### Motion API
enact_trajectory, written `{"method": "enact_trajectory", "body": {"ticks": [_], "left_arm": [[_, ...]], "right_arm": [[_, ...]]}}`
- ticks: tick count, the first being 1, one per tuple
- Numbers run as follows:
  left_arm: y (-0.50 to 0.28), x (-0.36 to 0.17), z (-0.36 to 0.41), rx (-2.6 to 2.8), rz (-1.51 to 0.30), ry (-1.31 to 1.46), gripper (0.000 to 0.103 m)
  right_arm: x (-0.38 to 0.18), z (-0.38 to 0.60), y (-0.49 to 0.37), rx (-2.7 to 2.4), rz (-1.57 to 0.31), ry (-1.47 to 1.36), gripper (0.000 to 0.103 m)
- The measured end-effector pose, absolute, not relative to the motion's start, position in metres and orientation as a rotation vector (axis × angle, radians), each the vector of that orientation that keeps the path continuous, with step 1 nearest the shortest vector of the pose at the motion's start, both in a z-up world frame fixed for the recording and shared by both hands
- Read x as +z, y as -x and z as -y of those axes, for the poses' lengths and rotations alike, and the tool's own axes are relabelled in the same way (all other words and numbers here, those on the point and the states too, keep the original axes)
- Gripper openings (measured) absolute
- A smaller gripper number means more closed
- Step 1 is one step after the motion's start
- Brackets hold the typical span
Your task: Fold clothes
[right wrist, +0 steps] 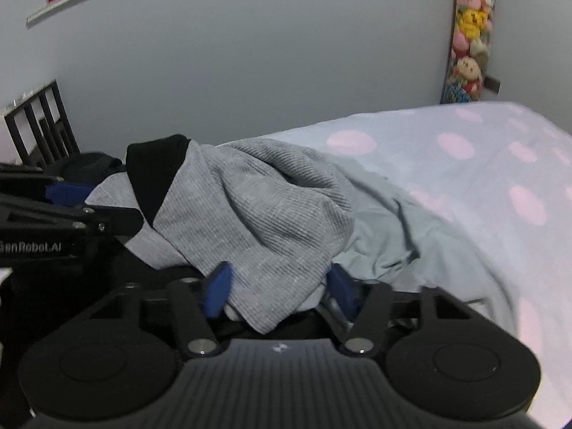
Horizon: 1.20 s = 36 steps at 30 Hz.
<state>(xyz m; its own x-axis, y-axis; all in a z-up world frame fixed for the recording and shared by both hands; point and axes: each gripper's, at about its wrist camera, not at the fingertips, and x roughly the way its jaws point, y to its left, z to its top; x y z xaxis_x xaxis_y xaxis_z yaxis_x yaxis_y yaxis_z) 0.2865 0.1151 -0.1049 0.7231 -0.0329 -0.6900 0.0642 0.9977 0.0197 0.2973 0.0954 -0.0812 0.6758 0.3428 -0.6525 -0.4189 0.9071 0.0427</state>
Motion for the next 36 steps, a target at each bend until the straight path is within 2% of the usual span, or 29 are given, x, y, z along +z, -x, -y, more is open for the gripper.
{"method": "enact_trajectory", "body": {"ticks": [1,2,4,11,26,32,36], "left_arm": [[-0.286,-0.103,-0.113,-0.069,-0.751,-0.054,0.022],[-0.286,-0.102,-0.112,-0.085,-0.742,-0.065,0.012],[-0.287,-0.097,-0.109,-0.101,-0.738,-0.065,0.009],[-0.271,-0.05,-0.104,-0.117,-0.664,-0.059,0.006],[-0.163,0.109,-0.042,-0.215,-0.364,-0.11,0.005],[-0.127,0.139,0.005,-0.304,-0.312,-0.114,0.005],[-0.111,0.13,0.041,-0.399,-0.342,-0.12,0.005]], "right_arm": [[-0.081,-0.095,-0.298,0.423,-0.708,0.107,0.04],[-0.081,-0.095,-0.299,0.417,-0.706,0.1,0.024],[-0.071,-0.093,-0.296,0.4,-0.682,0.099,0.003],[-0.014,-0.075,-0.268,0.332,-0.541,0.111,0.003],[0.124,0.014,-0.136,0.11,-0.306,0.09,0.002],[0.181,0.065,-0.045,-0.128,-0.084,0.137,0.0],[0.212,0.108,0.001,-0.151,-0.14,0.108,0.0]]}}
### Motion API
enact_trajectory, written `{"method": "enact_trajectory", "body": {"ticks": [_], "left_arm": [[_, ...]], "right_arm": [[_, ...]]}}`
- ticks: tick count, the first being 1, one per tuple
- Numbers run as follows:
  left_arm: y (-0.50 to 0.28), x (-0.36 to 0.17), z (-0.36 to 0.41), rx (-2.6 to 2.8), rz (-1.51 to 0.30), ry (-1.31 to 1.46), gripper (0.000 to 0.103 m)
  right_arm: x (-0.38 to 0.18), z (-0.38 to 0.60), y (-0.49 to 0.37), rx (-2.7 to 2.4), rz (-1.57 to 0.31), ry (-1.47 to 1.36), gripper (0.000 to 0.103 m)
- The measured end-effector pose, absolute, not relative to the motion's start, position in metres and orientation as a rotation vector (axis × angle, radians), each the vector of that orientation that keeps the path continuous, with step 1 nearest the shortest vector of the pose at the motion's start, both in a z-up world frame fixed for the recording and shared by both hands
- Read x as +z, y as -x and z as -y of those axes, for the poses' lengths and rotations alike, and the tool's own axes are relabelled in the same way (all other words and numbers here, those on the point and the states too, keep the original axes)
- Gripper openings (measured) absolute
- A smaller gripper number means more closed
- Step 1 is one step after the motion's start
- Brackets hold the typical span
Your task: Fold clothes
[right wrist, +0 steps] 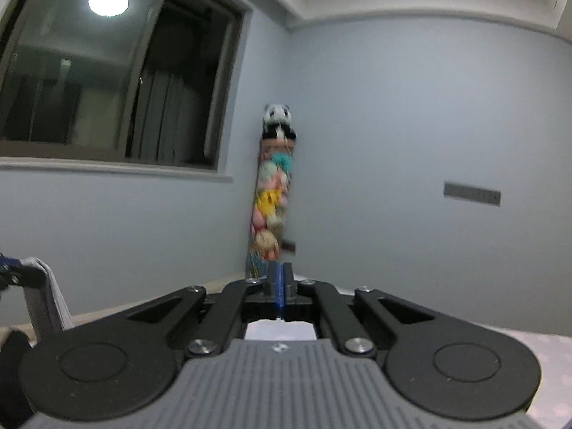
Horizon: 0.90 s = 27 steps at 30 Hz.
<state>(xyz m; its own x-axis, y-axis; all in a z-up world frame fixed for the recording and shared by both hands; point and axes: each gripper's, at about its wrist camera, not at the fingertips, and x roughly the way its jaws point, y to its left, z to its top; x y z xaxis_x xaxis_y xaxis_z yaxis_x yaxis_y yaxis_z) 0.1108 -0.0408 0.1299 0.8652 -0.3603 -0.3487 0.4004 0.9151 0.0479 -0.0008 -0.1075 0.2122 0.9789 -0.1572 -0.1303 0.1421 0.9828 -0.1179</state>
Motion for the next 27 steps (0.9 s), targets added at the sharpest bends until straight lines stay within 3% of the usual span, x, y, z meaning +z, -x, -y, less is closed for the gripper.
{"method": "enact_trajectory", "body": {"ticks": [7,15,16,18,19,20,25,27], "left_arm": [[-0.083,0.073,0.103,-0.58,-0.491,-0.179,0.007],[-0.095,0.055,0.074,-0.514,-0.558,-0.216,0.023],[-0.097,0.054,0.067,-0.491,-0.564,-0.221,0.026],[-0.104,0.05,0.05,-0.439,-0.58,-0.231,0.039],[-0.108,0.047,0.041,-0.411,-0.59,-0.234,0.043],[-0.112,0.045,0.033,-0.382,-0.6,-0.237,0.048],[-0.133,0.012,-0.021,-0.264,-0.694,-0.233,0.053],[-0.138,-0.002,-0.039,-0.23,-0.729,-0.232,0.058]], "right_arm": [[0.161,0.123,0.047,-0.057,-0.362,0.06,0.005],[0.078,0.092,0.044,0.072,-0.52,-0.051,0.006],[0.071,0.088,0.039,0.091,-0.528,-0.054,0.009],[0.065,0.081,0.032,0.128,-0.543,-0.058,0.034],[0.06,0.077,0.025,0.148,-0.552,-0.059,0.039],[0.055,0.072,0.018,0.168,-0.562,-0.061,0.042],[0.034,0.045,-0.016,0.244,-0.627,-0.036,0.046],[0.019,0.033,-0.031,0.267,-0.659,-0.035,0.051]]}}
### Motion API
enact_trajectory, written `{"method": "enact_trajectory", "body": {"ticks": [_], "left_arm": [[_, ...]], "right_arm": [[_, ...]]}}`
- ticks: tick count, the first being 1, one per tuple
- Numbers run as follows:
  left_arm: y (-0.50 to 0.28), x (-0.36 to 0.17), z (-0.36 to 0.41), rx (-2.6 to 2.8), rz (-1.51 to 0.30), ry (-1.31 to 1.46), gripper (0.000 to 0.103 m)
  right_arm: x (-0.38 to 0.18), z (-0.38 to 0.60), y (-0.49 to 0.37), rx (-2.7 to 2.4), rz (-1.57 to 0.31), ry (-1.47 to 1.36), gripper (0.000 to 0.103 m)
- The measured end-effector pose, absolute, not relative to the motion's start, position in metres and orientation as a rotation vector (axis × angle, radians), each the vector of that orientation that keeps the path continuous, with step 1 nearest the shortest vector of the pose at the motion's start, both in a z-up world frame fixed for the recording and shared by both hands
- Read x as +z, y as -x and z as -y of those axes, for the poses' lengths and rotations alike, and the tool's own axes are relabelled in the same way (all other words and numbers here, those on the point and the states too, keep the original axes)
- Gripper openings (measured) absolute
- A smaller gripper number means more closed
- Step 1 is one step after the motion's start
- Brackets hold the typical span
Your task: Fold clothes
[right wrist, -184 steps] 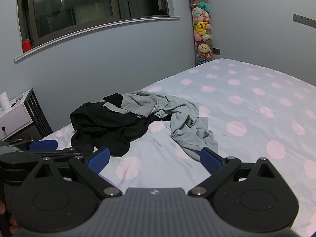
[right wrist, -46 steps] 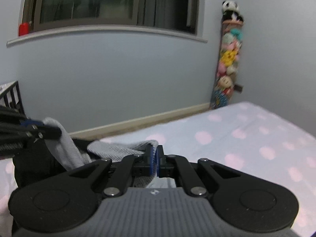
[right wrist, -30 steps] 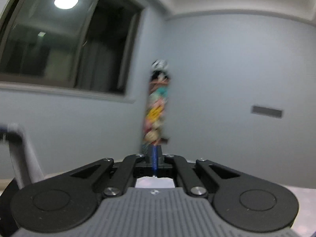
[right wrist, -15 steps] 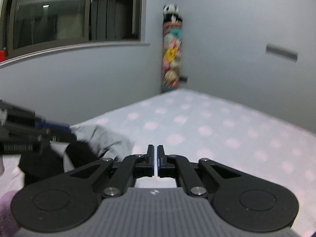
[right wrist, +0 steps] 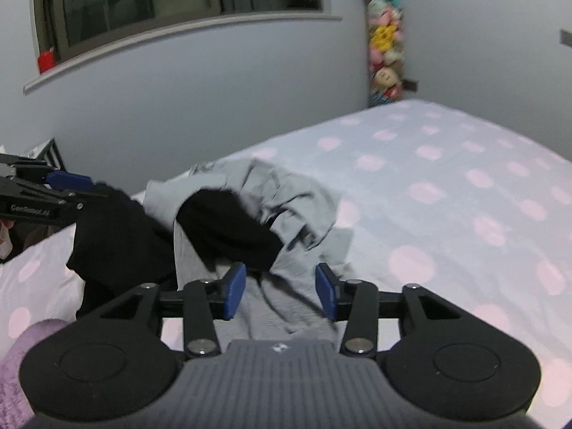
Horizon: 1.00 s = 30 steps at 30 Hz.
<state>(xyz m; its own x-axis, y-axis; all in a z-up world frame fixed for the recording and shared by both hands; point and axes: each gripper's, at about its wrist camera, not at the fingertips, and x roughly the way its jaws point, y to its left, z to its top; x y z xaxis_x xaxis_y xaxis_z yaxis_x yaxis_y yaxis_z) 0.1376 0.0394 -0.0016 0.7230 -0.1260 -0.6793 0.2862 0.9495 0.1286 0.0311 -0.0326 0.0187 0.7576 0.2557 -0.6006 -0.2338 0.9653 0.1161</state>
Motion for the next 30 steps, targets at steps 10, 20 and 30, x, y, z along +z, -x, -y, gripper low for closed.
{"method": "enact_trajectory", "body": {"ticks": [10,20,30], "left_arm": [[-0.157,-0.075,-0.068,-0.219,-0.848,-0.198,0.065],[-0.207,-0.102,-0.066,-0.211,-0.824,-0.087,0.067],[-0.218,-0.073,-0.079,-0.159,-0.708,-0.118,0.016]], "right_arm": [[-0.037,-0.034,-0.099,0.386,-0.757,0.022,0.082],[-0.073,-0.07,-0.166,0.381,-0.767,0.166,0.066],[-0.032,-0.044,-0.169,0.216,-0.591,0.148,0.008]]}}
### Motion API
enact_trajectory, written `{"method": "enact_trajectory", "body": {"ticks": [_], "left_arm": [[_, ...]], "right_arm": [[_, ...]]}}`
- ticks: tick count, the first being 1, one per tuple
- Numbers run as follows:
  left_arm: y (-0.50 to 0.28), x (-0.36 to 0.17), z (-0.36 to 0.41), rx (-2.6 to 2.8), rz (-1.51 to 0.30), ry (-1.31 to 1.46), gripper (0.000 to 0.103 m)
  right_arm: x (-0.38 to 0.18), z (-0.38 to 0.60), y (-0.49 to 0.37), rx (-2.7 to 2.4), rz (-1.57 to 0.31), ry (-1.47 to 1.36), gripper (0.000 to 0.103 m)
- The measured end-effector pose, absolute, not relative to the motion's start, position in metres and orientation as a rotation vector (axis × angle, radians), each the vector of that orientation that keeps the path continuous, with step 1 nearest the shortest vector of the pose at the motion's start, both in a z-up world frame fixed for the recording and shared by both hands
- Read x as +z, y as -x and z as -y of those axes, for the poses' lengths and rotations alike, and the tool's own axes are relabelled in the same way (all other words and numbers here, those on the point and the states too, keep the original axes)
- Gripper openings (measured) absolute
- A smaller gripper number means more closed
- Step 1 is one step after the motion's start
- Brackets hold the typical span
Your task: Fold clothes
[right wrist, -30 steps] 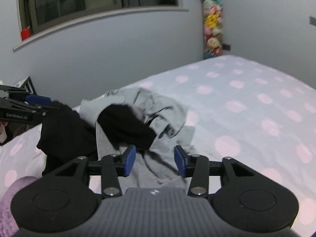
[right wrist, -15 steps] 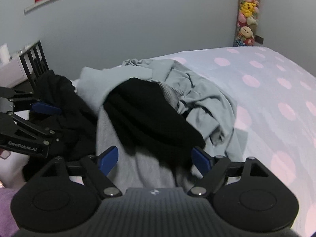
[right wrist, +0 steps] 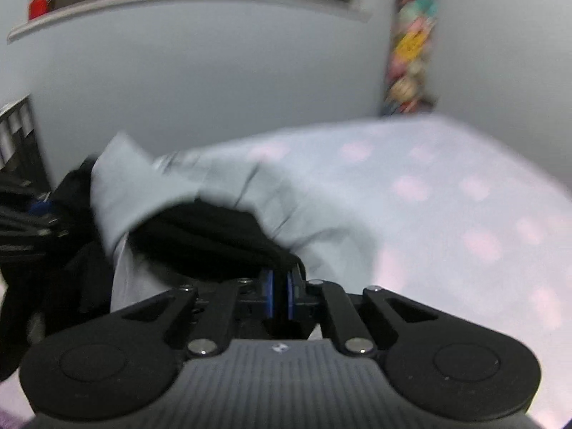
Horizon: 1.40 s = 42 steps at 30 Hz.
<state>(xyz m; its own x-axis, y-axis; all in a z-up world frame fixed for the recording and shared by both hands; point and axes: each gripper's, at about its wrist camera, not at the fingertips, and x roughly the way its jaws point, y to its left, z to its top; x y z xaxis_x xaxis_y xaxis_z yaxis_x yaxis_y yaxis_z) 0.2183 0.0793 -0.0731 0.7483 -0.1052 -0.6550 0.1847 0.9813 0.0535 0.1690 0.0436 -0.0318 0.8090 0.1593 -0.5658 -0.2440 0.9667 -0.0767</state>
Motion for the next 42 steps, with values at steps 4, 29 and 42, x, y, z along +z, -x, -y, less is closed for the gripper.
{"method": "enact_trajectory", "body": {"ticks": [4,29,42], "left_arm": [[-0.216,-0.048,-0.093,-0.089,-0.651,-0.112,0.015],[-0.175,0.01,-0.011,-0.239,-0.55,-0.303,0.056],[-0.167,-0.081,0.11,-0.654,-0.668,-0.425,0.063]], "right_arm": [[0.011,-0.022,-0.16,0.136,-0.494,0.122,0.008],[0.097,0.18,0.018,-0.449,-0.336,-0.013,0.007],[0.025,0.236,0.098,-0.521,-0.501,-0.094,0.006]]}}
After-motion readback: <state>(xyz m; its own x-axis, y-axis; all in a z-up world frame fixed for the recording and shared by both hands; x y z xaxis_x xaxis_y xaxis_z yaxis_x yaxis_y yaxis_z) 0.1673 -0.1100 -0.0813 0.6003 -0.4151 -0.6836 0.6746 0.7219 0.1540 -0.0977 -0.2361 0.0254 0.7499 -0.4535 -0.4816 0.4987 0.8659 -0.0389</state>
